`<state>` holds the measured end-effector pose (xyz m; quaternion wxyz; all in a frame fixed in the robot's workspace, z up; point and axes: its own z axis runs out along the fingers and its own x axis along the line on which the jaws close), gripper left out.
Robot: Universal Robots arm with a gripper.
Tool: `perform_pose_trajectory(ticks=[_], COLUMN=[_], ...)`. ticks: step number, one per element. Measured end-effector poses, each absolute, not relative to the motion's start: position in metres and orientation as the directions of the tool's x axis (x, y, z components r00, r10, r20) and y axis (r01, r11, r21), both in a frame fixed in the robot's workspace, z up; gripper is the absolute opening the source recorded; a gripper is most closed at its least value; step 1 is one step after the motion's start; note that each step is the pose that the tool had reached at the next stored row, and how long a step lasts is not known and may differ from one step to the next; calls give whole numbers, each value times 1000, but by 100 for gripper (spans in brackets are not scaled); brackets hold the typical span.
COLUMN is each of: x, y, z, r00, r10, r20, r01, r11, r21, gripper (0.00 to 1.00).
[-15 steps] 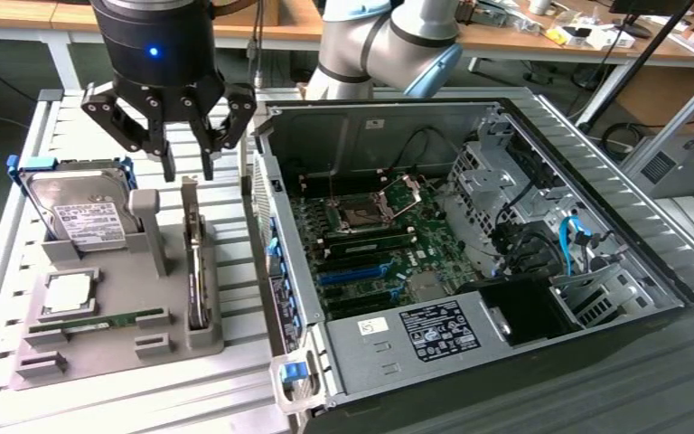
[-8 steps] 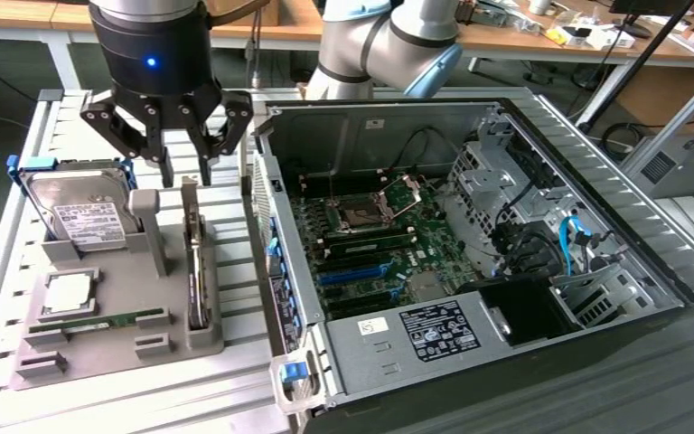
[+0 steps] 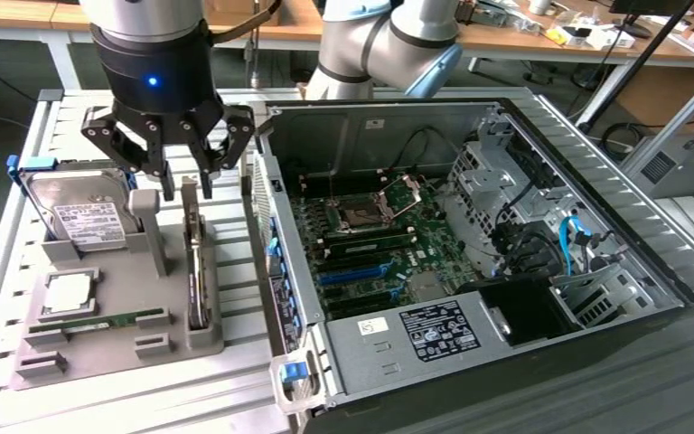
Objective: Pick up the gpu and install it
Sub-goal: 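Pick up the gpu and move the gpu toward the slot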
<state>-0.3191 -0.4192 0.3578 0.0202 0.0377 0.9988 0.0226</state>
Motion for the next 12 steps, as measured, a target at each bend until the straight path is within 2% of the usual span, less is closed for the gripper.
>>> perform_pose_trajectory(ticks=[12], x=[-319], y=[-424], z=[337], r00=[-996], r10=[75], r20=[-39], r01=[73], r11=[996], r21=[47], gripper=[42])
